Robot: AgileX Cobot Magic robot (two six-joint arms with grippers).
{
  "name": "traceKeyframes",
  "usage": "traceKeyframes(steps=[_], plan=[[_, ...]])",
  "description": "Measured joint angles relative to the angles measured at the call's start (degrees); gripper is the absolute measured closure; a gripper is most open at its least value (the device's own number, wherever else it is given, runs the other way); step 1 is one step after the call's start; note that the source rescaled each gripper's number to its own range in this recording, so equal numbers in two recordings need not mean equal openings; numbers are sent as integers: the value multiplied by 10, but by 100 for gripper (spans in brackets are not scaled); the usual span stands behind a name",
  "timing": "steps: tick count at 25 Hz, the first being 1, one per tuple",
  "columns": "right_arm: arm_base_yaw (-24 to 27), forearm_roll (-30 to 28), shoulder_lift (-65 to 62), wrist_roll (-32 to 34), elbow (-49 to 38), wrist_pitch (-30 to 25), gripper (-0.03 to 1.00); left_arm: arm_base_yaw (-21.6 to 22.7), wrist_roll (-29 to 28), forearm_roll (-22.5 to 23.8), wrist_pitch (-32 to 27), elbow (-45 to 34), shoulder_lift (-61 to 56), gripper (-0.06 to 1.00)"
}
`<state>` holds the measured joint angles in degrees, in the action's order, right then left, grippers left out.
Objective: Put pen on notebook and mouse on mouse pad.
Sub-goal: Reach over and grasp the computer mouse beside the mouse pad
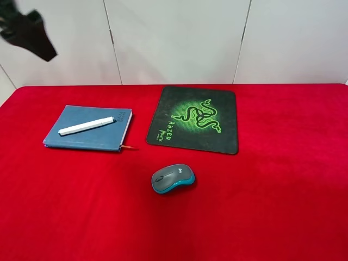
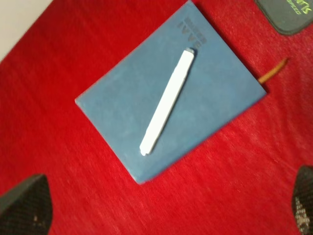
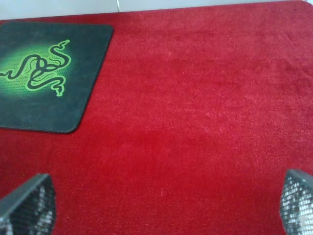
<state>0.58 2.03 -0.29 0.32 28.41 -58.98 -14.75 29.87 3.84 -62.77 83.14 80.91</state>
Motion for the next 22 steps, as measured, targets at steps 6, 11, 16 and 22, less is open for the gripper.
traceKeyframes(steps=[6,11,16,22], plan=[[0,0,0,0,0,0,-3,0,-40,-1,-14,-90,-132,-3],[0,0,0,0,0,0,-3,0,-79,-26,-22,-172,-241,-5],[0,0,0,0,0,0,-3,0,-142,-62,-42,-241,-348,-5],[0,0,0,0,0,0,-3,0,-166,-80,-44,-293,-448,-5]])
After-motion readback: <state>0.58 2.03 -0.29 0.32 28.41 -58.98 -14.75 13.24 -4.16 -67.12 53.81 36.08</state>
